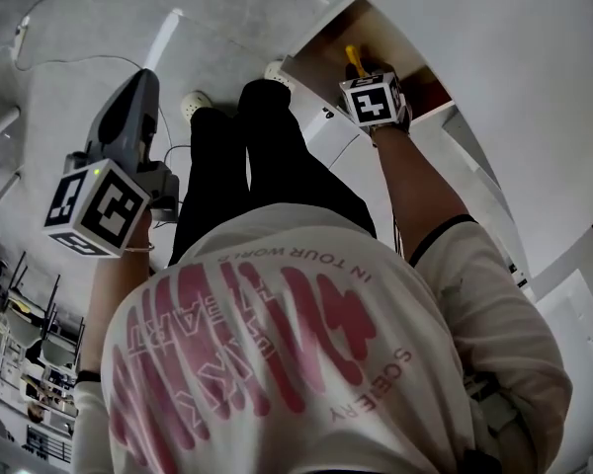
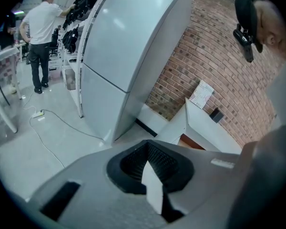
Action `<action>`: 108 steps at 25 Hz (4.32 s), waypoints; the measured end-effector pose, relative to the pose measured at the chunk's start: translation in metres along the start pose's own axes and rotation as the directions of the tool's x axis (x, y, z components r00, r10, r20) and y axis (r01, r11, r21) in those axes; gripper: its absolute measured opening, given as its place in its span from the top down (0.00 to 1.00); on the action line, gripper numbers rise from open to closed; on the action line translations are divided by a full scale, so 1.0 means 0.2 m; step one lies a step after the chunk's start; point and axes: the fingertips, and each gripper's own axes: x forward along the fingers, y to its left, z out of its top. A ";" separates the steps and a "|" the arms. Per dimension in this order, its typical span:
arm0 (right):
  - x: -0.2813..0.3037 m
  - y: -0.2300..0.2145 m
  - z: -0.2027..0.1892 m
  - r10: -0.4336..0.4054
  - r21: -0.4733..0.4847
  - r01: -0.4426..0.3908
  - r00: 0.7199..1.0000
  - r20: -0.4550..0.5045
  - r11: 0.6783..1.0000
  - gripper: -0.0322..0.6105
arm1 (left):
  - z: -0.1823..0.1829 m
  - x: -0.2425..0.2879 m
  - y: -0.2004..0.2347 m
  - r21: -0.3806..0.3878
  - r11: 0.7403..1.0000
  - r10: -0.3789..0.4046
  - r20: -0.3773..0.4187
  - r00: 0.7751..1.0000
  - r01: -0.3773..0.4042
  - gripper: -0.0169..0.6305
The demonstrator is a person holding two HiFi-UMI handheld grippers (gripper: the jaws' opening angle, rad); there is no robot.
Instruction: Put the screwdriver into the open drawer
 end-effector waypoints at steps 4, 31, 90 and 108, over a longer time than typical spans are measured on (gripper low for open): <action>0.02 -0.04 0.00 -0.015 0.047 0.016 1.000 -0.015 0.999 0.80 | 0.01 -0.01 -0.01 0.009 1.000 0.001 0.005 1.000 -0.001 0.97; 0.02 -0.15 -0.04 -0.071 0.229 0.087 0.994 -0.077 0.970 0.80 | 0.03 0.03 -0.07 0.024 0.998 -0.049 -0.030 0.998 0.050 0.97; 0.04 -0.10 0.06 -0.079 0.071 0.088 0.990 -0.121 0.994 0.80 | 0.04 0.05 -0.09 -0.018 0.997 -0.074 -0.030 0.997 0.074 0.97; 0.06 -0.07 0.07 -0.066 0.025 0.070 0.989 -0.133 0.997 0.77 | 0.05 0.03 -0.04 -0.031 0.999 -0.028 -0.007 1.000 0.028 0.97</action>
